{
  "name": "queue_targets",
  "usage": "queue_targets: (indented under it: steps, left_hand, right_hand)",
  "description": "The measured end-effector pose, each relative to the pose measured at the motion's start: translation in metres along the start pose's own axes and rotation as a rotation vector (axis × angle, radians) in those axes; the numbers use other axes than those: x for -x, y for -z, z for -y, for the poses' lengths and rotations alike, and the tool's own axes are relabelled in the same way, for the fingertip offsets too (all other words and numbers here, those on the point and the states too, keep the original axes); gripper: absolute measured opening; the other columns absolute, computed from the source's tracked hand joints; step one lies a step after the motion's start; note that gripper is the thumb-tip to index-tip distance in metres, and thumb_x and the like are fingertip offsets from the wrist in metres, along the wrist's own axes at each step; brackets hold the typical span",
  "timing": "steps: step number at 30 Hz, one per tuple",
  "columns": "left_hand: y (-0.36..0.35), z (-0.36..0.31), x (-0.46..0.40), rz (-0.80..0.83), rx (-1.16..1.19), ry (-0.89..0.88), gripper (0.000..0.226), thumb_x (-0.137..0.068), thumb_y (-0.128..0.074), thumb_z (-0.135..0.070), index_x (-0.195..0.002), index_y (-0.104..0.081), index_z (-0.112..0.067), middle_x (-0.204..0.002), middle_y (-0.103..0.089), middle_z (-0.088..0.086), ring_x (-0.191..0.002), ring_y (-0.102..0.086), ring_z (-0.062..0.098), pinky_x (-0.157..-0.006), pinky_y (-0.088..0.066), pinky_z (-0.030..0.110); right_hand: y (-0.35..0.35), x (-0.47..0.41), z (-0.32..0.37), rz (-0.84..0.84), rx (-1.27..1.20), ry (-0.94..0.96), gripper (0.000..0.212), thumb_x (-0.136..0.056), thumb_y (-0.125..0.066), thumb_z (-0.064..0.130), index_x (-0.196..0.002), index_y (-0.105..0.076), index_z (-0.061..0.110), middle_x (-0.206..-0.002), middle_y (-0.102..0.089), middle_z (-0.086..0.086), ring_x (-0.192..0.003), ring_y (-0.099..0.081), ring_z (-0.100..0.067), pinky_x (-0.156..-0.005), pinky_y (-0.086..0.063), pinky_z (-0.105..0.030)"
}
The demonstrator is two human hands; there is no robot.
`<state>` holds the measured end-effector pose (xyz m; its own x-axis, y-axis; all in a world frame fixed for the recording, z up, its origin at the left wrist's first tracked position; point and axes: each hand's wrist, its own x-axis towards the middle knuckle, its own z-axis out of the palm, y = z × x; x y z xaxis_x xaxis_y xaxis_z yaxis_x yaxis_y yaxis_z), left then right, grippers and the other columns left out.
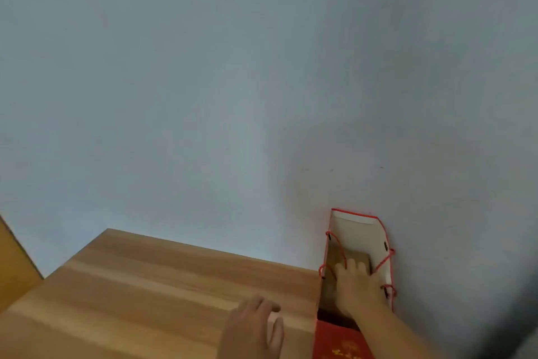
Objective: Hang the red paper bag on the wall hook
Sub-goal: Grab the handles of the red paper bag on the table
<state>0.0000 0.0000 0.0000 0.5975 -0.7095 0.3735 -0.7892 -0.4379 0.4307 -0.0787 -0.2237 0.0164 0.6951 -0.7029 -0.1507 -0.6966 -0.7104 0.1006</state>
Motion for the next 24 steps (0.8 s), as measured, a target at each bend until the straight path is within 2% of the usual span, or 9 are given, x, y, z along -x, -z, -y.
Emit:
queue_targets:
  steps: [3, 4, 6, 8, 10, 14, 19, 21, 24]
  left_hand:
    - [-0.001, 0.010, 0.002, 0.019, 0.006, 0.034, 0.022, -0.074, -0.051, -0.054, -0.082, -0.069, -0.044, -0.082, -0.066, -0.026, -0.071, -0.065, -0.005, -0.057, -0.048, 0.014]
    - [0.002, 0.012, 0.001, 0.075, -0.009, 0.064, 0.032, -0.077, -0.044, -0.057, -0.092, -0.070, -0.044, -0.092, -0.067, -0.025, -0.082, -0.066, -0.005, -0.068, -0.049, 0.016]
    - [0.002, 0.017, 0.002, 0.086, -0.029, 0.061, 0.050, -0.085, -0.031, -0.061, -0.116, -0.065, -0.043, -0.116, -0.062, -0.025, -0.108, -0.059, -0.004, -0.090, -0.039, 0.015]
    - [0.005, 0.016, 0.001, 0.126, -0.011, 0.096, 0.054, -0.088, -0.027, -0.062, -0.126, -0.061, -0.042, -0.126, -0.058, -0.025, -0.117, -0.052, -0.004, -0.094, -0.032, 0.011]
    - [0.004, 0.016, 0.003, 0.197, -0.024, 0.121, 0.060, -0.084, -0.022, -0.064, -0.125, -0.060, -0.042, -0.127, -0.058, -0.024, -0.118, -0.052, -0.004, -0.096, -0.033, 0.010]
    - [0.005, 0.014, 0.005, 0.203, -0.016, 0.116, 0.038, -0.096, -0.040, -0.054, -0.125, -0.061, -0.041, -0.129, -0.059, -0.023, -0.118, -0.052, -0.003, -0.100, -0.037, 0.014]
    - [0.021, -0.025, -0.014, 0.171, 0.007, 0.083, 0.026, -0.098, -0.049, -0.045, -0.119, -0.063, -0.039, -0.124, -0.060, -0.023, -0.113, -0.052, -0.003, -0.096, -0.037, 0.014]
    - [0.030, -0.049, -0.030, 0.125, 0.039, 0.039, 0.026, -0.099, -0.050, -0.042, -0.122, -0.063, -0.037, -0.125, -0.060, -0.020, -0.113, -0.053, -0.001, -0.097, -0.039, 0.015]
    - [0.044, -0.085, -0.061, 0.070, 0.115, 0.038, 0.037, -0.099, -0.050, -0.048, -0.132, -0.058, -0.033, -0.135, -0.059, -0.014, -0.121, -0.053, 0.004, -0.107, -0.043, 0.025]
  right_hand:
    - [-0.004, -0.006, 0.000, 0.067, -0.060, -0.042, 0.062, -0.092, -0.065, 0.032, -0.148, -0.039, 0.026, -0.149, -0.041, -0.008, -0.135, -0.041, -0.031, -0.102, -0.046, -0.049]
    - [-0.004, -0.006, 0.000, 0.092, -0.100, -0.051, 0.062, -0.093, -0.064, 0.032, -0.149, -0.038, 0.026, -0.148, -0.041, -0.008, -0.134, -0.042, -0.030, -0.100, -0.047, -0.047]
    - [-0.010, -0.008, 0.002, 0.139, -0.163, -0.037, 0.061, -0.094, -0.062, 0.032, -0.150, -0.037, 0.026, -0.146, -0.041, -0.009, -0.131, -0.044, -0.031, -0.098, -0.049, -0.044]
    - [-0.014, -0.009, 0.004, 0.167, -0.200, -0.043, 0.059, -0.095, -0.060, 0.033, -0.149, -0.039, 0.025, -0.146, -0.041, -0.010, -0.131, -0.046, -0.032, -0.100, -0.049, -0.045]
    - [-0.017, -0.009, 0.004, 0.213, -0.218, -0.052, 0.052, -0.095, -0.059, 0.031, -0.145, -0.047, 0.022, -0.143, -0.048, -0.011, -0.126, -0.054, -0.032, -0.097, -0.051, -0.043]
    - [-0.008, -0.003, -0.001, 0.243, -0.196, -0.057, 0.035, -0.093, -0.059, 0.014, -0.128, -0.062, 0.015, -0.121, -0.066, -0.008, -0.104, -0.068, -0.027, -0.079, -0.055, -0.034]
    - [0.069, 0.002, -0.027, 0.079, -0.168, -0.063, 0.027, -0.097, -0.059, 0.018, -0.123, -0.064, 0.012, -0.113, -0.070, -0.006, -0.094, -0.066, -0.021, -0.067, -0.045, -0.027]
    - [0.110, 0.006, -0.032, 0.008, -0.221, -0.060, 0.030, -0.095, -0.061, 0.021, -0.123, -0.064, 0.010, -0.115, -0.069, -0.008, -0.099, -0.067, -0.024, -0.071, -0.050, -0.029]
    - [0.158, 0.021, -0.030, -0.044, -0.272, -0.026, 0.032, -0.093, -0.063, 0.016, -0.123, -0.060, 0.005, -0.116, -0.066, -0.013, -0.104, -0.066, -0.028, -0.082, -0.053, -0.033]
